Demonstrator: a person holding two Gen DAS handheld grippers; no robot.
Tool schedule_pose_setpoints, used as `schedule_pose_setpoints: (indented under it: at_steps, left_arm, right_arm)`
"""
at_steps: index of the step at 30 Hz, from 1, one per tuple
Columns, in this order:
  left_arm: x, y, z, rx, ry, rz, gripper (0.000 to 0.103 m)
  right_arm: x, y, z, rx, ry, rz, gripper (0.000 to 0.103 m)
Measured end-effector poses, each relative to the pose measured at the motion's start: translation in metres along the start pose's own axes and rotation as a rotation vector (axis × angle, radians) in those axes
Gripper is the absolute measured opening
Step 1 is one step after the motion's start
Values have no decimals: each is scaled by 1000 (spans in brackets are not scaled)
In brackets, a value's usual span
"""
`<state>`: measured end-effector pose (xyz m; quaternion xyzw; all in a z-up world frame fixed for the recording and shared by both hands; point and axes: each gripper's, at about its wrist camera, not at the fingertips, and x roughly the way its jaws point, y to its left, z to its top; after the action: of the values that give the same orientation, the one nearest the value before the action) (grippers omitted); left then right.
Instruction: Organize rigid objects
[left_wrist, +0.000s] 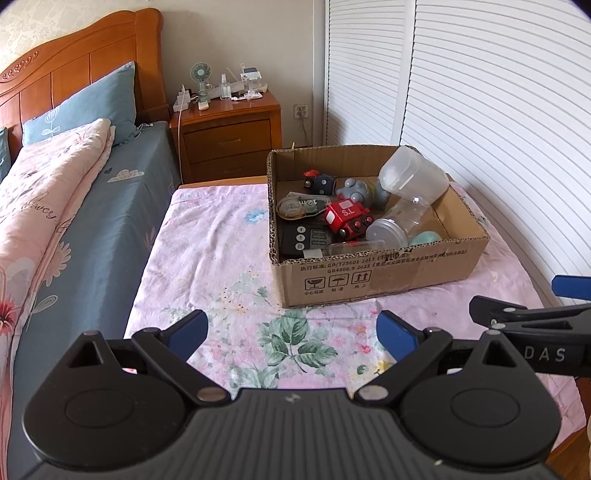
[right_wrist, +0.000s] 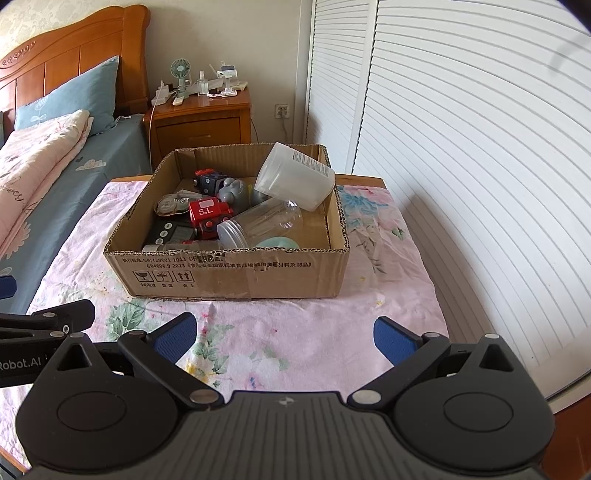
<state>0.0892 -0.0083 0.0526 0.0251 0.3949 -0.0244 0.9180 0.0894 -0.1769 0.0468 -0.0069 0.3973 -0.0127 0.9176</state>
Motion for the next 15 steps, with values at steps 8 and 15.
schedule_pose_setpoints:
  at_steps: [8, 15]
  left_arm:
    - [0, 0, 0, 2, 0, 4, 97]
    - [-1, -1, 0, 8, -3, 20, 97]
  right_arm:
    - [0, 0, 0, 0, 3, 0, 103]
    - [0, 0, 0, 0, 1, 0, 103]
